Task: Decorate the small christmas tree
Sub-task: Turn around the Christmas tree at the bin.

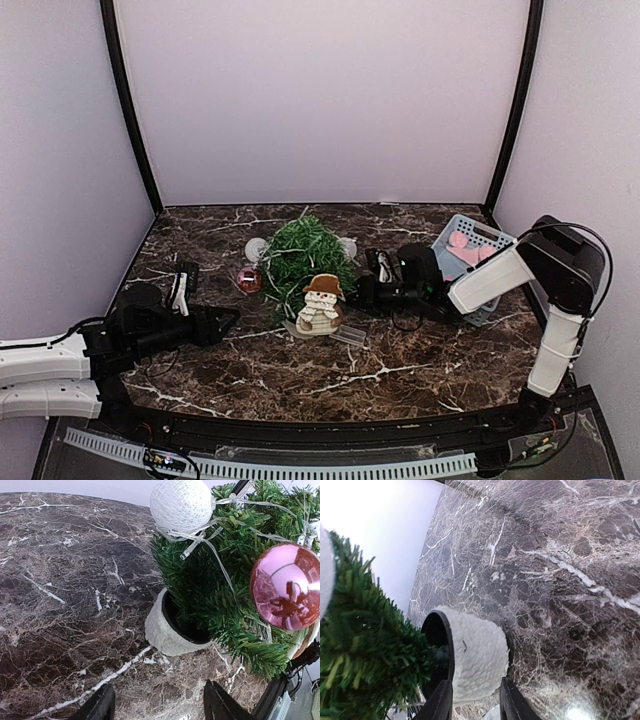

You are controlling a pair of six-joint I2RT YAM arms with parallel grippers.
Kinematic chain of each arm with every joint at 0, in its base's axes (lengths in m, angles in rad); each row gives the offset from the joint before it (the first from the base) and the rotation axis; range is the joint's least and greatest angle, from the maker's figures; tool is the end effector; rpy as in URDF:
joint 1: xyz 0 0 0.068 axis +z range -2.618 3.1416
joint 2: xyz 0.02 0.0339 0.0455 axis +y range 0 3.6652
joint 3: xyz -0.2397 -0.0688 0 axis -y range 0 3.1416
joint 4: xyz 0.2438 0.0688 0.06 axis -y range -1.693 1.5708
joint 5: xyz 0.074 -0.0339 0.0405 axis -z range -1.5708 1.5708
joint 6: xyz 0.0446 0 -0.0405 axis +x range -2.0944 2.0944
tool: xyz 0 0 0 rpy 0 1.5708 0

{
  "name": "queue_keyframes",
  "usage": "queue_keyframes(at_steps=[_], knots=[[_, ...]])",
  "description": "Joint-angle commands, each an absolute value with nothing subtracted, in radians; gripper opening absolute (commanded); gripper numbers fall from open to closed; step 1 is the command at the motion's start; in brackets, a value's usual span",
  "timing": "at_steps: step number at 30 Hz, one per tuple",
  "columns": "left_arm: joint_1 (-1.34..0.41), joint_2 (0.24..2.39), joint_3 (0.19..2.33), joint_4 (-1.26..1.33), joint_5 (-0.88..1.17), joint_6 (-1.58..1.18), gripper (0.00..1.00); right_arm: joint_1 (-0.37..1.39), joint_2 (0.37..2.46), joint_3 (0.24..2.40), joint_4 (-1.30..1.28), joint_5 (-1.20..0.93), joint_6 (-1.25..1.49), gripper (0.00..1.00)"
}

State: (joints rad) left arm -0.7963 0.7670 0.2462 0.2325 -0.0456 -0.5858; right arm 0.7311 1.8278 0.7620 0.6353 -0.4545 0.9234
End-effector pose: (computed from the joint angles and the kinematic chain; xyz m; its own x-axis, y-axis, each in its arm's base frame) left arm 0.1430 -0.1433 0.1769 -0.5436 -0.2342 -0.8060 0.4596 0.7205 -0.5192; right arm 0.2512 0.2516 0.1134 -0.9028 0.1530 -0.4019 -0.2931 0.4650 0.8354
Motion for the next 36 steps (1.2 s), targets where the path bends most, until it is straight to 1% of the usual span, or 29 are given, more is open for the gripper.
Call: queue_keyframes(at_steps=[1,8,18,36], knots=[[-0.801,0.75,0.269,0.224,-0.058,-0.575,0.63,0.737,1.883,0.801,0.754,-0.476,0.965,0.34],[-0.801,0.75,0.27,0.219,-0.058,-0.573,0.63,0.763,1.921,0.824,0.762,-0.502,0.976,0.33],[-0.801,0.755,0.268,0.228,-0.055,-0.571,0.63,0.799,1.904,0.772,0.77,-0.536,0.986,0.33],[-0.801,0.779,0.268,0.242,-0.051,-0.572,0.63,0.852,1.92,0.788,0.789,-0.566,1.008,0.31]])
